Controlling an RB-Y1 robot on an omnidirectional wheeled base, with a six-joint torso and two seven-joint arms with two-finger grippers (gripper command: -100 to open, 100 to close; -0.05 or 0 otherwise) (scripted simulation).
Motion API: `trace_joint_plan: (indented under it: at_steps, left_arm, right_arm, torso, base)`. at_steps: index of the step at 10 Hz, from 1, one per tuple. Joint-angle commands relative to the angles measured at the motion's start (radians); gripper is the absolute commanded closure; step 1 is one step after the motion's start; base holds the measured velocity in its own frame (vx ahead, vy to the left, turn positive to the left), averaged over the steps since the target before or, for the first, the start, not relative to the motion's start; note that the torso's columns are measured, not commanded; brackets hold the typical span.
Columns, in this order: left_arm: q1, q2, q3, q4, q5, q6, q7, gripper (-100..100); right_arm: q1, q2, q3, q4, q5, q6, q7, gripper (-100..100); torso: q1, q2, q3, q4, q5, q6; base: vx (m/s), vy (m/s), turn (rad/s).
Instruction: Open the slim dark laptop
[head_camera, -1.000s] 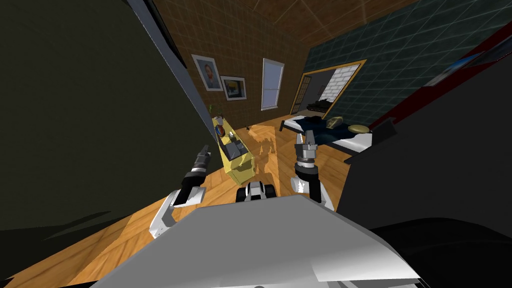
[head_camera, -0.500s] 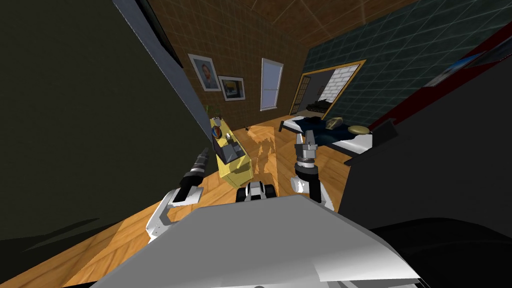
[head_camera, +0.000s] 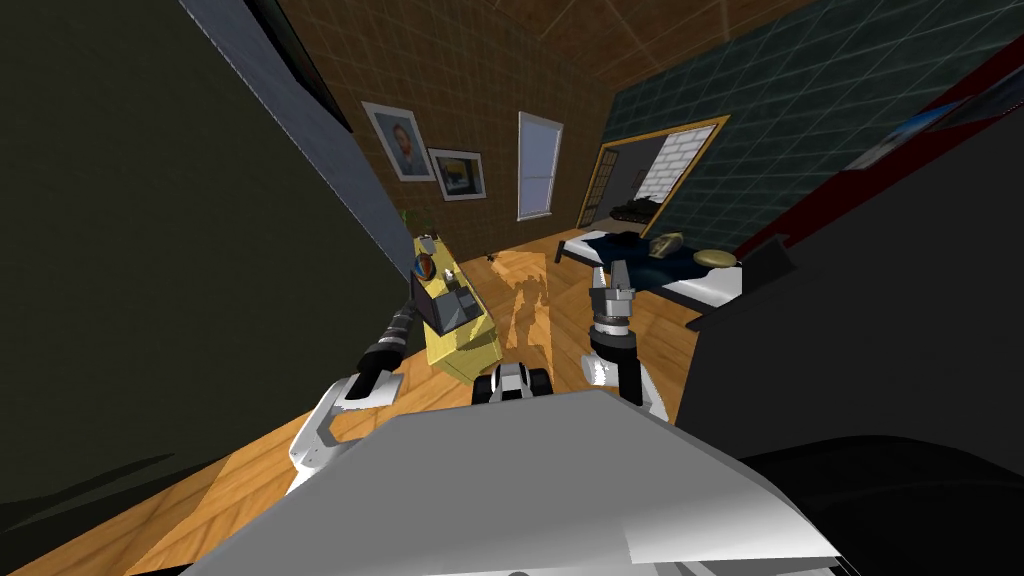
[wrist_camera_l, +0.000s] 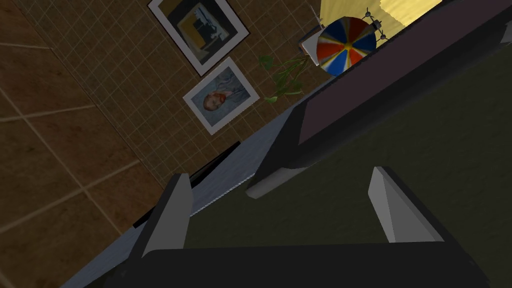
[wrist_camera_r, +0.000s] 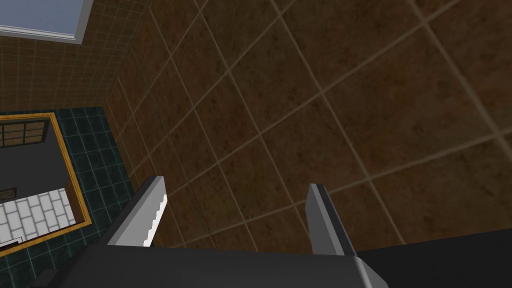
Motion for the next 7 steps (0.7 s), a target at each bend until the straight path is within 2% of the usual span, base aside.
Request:
trace_joint_plan:
  at_steps: [1, 3, 4, 6, 7]
  left_arm:
    - [-0.035, -0.01, 0.03, 0.033, 0.043, 0.011, -0.059, -100]
    - [-0.092, -0.023, 0.07, 0.085, 0.102, 0.026, -0.127, -100]
    - [-0.092, -0.023, 0.07, 0.085, 0.102, 0.026, -0.134, -100]
    - [-0.148, -0.036, 0.111, 0.136, 0.161, 0.042, -0.197, -100]
    - [-0.148, -0.036, 0.111, 0.136, 0.161, 0.042, -0.209, -100]
  right_arm:
    - [0.0, 0.0, 0.0, 0.0, 0.0, 0.0, 0.0, 0]
    - [0.0, 0.0, 0.0, 0.0, 0.0, 0.0, 0.0, 0]
    - [0.0, 0.0, 0.0, 0.0, 0.0, 0.0, 0.0, 0]
    - [0.0, 0.0, 0.0, 0.0, 0.0, 0.0, 0.0, 0]
    - [0.0, 0.0, 0.0, 0.0, 0.0, 0.0, 0.0, 0]
  torso:
    - [-0.002, 0.002, 0.001, 0.0, 0.0, -0.001]
    - [-0.003, -0.004, -0.003, -0.001, -0.001, 0.0]
    - [-0.004, -0.005, -0.003, -0.002, -0.001, 0.0]
    - [-0.005, -0.006, -0.004, -0.002, -0.001, 0.0]
    - [-0.005, -0.005, -0.003, -0.001, -0.001, 0.0]
  base:
    - [-0.077, 0.011, -0.069]
    - [-0.082, 0.011, -0.167]
    - [-0.065, 0.0, -0.052]
    - [-0.073, -0.015, -0.153]
    - [-0.063, -0.003, -0.063]
